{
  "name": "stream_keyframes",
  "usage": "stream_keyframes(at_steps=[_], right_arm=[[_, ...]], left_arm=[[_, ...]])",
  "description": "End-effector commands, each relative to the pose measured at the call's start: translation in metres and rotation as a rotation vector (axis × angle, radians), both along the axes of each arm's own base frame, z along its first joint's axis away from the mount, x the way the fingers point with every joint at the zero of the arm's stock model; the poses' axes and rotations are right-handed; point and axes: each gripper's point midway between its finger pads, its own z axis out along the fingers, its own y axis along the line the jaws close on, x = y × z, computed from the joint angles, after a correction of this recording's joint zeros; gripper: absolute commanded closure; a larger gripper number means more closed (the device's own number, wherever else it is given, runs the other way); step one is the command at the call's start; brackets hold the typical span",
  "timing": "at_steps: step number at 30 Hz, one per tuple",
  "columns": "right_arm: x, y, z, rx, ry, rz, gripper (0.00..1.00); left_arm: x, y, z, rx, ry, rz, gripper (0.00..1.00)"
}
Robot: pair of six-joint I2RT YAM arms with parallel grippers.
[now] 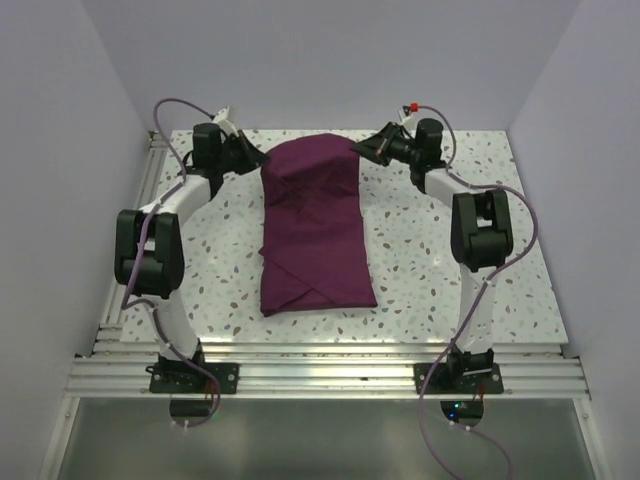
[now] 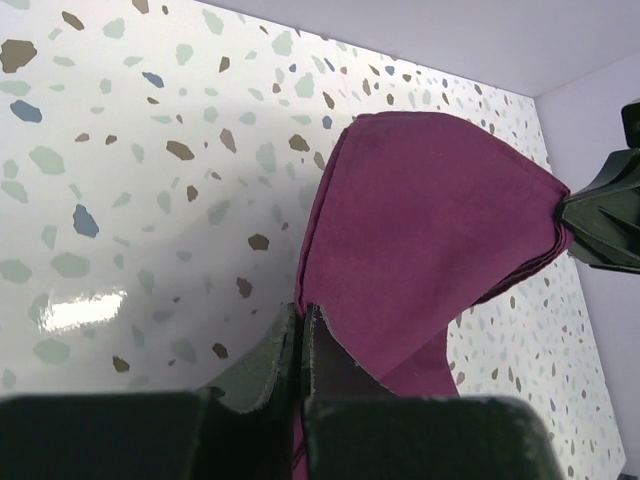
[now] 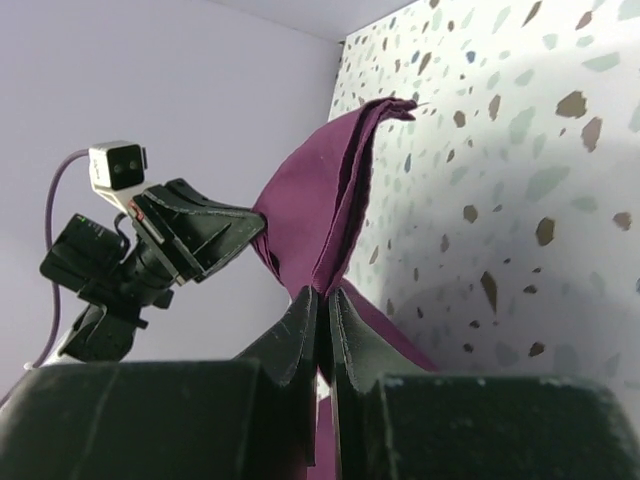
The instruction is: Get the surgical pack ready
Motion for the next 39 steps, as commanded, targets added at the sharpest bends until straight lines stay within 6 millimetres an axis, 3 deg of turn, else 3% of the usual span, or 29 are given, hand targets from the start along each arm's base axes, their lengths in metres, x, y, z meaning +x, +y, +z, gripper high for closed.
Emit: stream_keyframes(at_steps=[1,3,4,5,6,7,13,14,15,16,24,28,39], right_arm=[[-0.026,-0.005,0.059,-0.003,-0.138,0.031,1.0],[-0.038,-0.006,0.055,-0.022,-0.13,0.038,1.0],[-0.046,-0.007,0.065,-0.027,-0.139,0.038,1.0],[-0.053,-0.008,0.058,-0.043,-0.129,0.044,1.0],[-0.059,-0.009,0.061,-0.049,-0.134,0.045,1.0],[-0.066,-0.011,0.07,-0.054,-0.142,0.045,1.0],[-0.1,-0.017,0.066,-0.097,-0.106,0.049,1.0],[-0.107,-0.017,0.074,-0.114,-0.131,0.05,1.0],[-0.11,-0.019,0.074,-0.128,-0.13,0.045,1.0],[-0.117,-0.019,0.066,-0.144,-0.091,0.049,1.0],[-0.159,-0.025,0.066,-0.214,-0.086,0.058,1.0],[-0.181,-0.029,0.055,-0.257,-0.035,0.061,1.0],[-0.238,-0.039,0.022,-0.334,0.041,0.052,1.0]], left_arm=[[-0.02,0.007,0.046,-0.01,-0.084,-0.002,1.0],[-0.032,0.009,0.043,-0.003,-0.066,0.002,1.0],[-0.038,0.01,0.055,-0.005,-0.084,0.006,1.0],[-0.043,0.009,0.058,-0.003,-0.086,0.005,1.0],[-0.05,0.01,0.055,-0.003,-0.073,0.004,1.0],[-0.056,0.011,0.064,-0.002,-0.09,0.006,1.0],[-0.088,0.009,0.074,0.016,-0.086,-0.007,1.0],[-0.092,0.009,0.074,0.02,-0.087,-0.007,1.0],[-0.099,0.01,0.068,0.031,-0.054,-0.005,1.0],[-0.105,0.009,0.074,0.034,-0.066,-0.008,1.0],[-0.142,0.006,0.06,0.074,-0.003,-0.006,1.0],[-0.163,0.006,0.059,0.082,0.011,-0.003,1.0],[-0.233,-0.005,0.014,0.127,0.134,-0.022,1.0]])
